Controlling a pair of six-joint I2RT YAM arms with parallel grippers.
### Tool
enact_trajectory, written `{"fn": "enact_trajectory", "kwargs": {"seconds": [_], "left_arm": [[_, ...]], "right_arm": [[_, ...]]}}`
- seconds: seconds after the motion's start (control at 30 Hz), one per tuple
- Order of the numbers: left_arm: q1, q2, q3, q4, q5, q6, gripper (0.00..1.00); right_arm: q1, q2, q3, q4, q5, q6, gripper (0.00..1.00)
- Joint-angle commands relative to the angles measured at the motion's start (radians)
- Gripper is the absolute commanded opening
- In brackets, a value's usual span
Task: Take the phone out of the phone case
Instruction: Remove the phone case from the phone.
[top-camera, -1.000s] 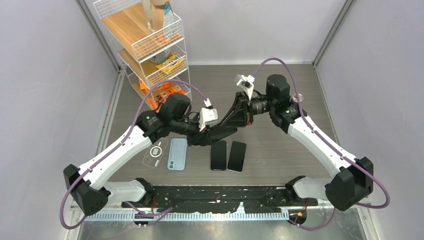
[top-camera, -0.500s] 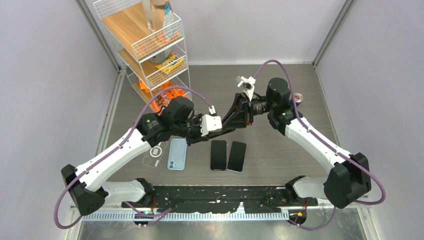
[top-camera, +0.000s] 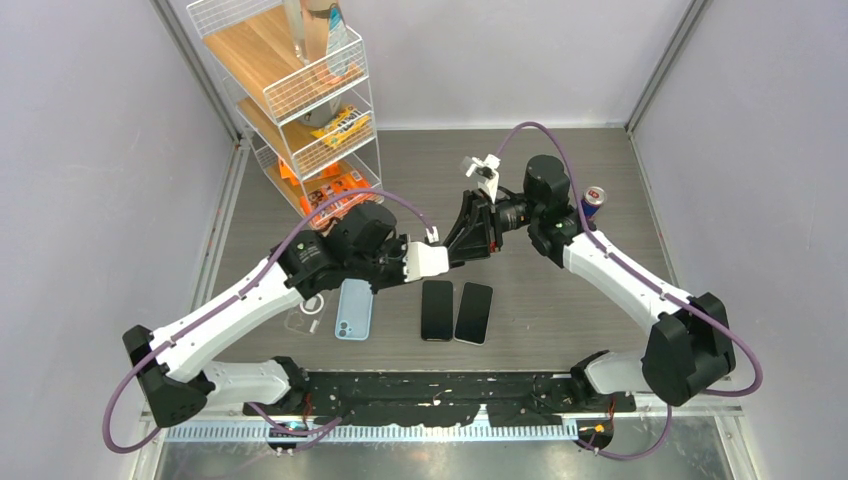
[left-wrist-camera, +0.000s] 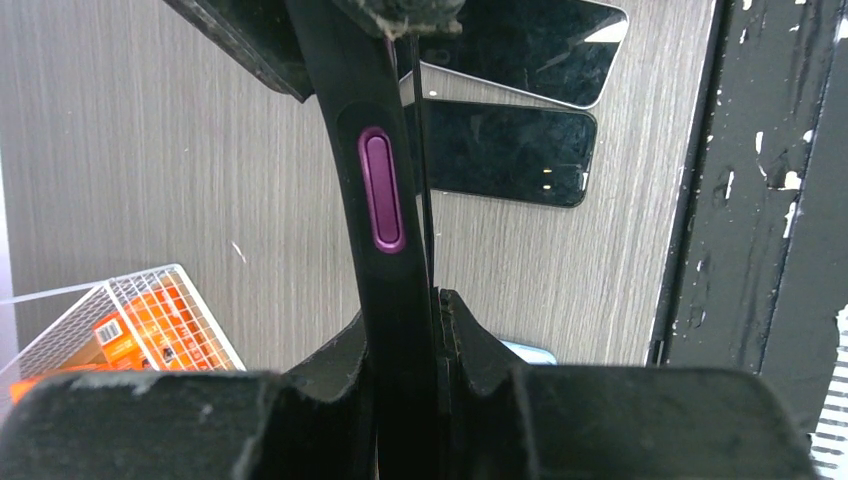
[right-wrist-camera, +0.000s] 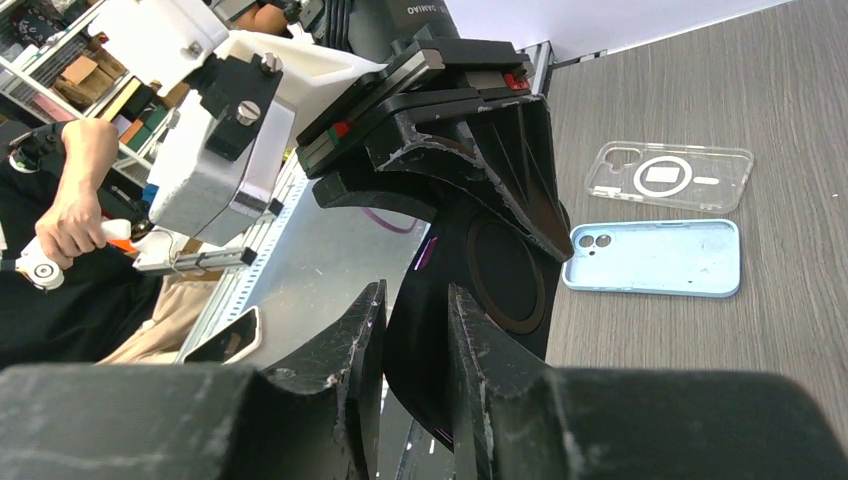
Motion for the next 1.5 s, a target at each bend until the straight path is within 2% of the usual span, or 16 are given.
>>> {"fn": "enact_trajectory", "kwargs": {"seconds": [0.0,0.83,1.0,1.1,1.13,1.23,1.27,1.37,1.43,1.47], "left_arm": [[-0.047,0.002,0.06,0.03,0.003,0.162,0.0],[-0.074,-0.015,0.05,0.007,-0.067,0.195,0.0],[-0.074,-0.023,0.038,-0.003,-0.06,0.195,0.0],[-0.072,-0.032,0.025,-0.006,-0.048,0.187,0.0],[-0.072,-0.035,0.018,-0.008,-0.047,0.183,0.0],[-0.062,-0.039,0.006,-0.005,-0.04,0.171,0.0],[-0.058,-0.042,0.002,-0.004,-0.035,0.166,0.0],[-0.037,-0.054,-0.004,0.004,-0.011,0.146,0.0],[-0.012,-0.063,-0.007,0.007,0.017,0.134,0.0],[-0.001,-0.067,-0.006,0.008,0.031,0.129,0.0]], "right_arm": [[0.012,0.011,0.05,-0.031,-0.027,0.09,0.06],[0.01,0.072,0.093,-0.082,-0.019,0.09,0.06],[-0.025,0.07,0.131,-0.174,0.027,0.036,0.08],[-0.051,0.052,0.157,-0.258,0.058,-0.036,0.27],[-0.063,0.047,0.165,-0.268,0.061,-0.045,0.36],[-0.087,0.008,0.177,-0.33,0.069,-0.097,0.48],[-0.091,-0.001,0.179,-0.342,0.072,-0.108,0.56],[-0.116,-0.046,0.183,-0.404,0.087,-0.164,0.68],[-0.132,-0.077,0.185,-0.441,0.101,-0.195,0.8],[-0.137,-0.097,0.188,-0.477,0.115,-0.231,0.83]]}}
